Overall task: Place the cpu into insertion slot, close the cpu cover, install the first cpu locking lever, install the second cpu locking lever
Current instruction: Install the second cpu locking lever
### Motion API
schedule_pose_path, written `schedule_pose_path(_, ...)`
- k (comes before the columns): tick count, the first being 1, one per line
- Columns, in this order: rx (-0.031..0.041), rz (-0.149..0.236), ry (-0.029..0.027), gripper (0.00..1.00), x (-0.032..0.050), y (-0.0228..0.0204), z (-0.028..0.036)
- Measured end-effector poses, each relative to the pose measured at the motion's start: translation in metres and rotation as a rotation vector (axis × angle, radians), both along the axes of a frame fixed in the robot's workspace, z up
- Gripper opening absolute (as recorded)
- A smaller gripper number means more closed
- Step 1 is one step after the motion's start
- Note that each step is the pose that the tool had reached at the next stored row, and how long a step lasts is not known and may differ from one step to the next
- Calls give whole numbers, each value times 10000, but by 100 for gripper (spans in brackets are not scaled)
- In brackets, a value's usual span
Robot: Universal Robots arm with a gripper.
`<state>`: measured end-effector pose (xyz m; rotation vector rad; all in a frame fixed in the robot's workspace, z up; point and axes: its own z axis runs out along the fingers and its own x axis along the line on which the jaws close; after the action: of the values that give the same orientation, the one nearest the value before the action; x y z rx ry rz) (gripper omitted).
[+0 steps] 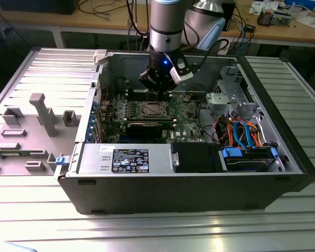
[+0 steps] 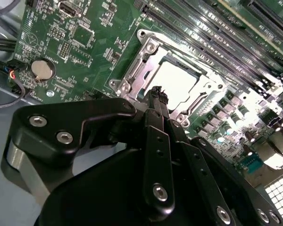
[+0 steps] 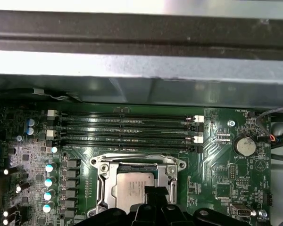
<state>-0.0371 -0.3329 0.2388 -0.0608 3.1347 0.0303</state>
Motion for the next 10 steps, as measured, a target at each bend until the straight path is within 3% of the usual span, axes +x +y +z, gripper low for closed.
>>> schedule_pose_path(5, -41, -1, 10, 11, 0, -111, -5)
schedule_pose_path(10, -49, -1, 12, 11, 0, -123, -6)
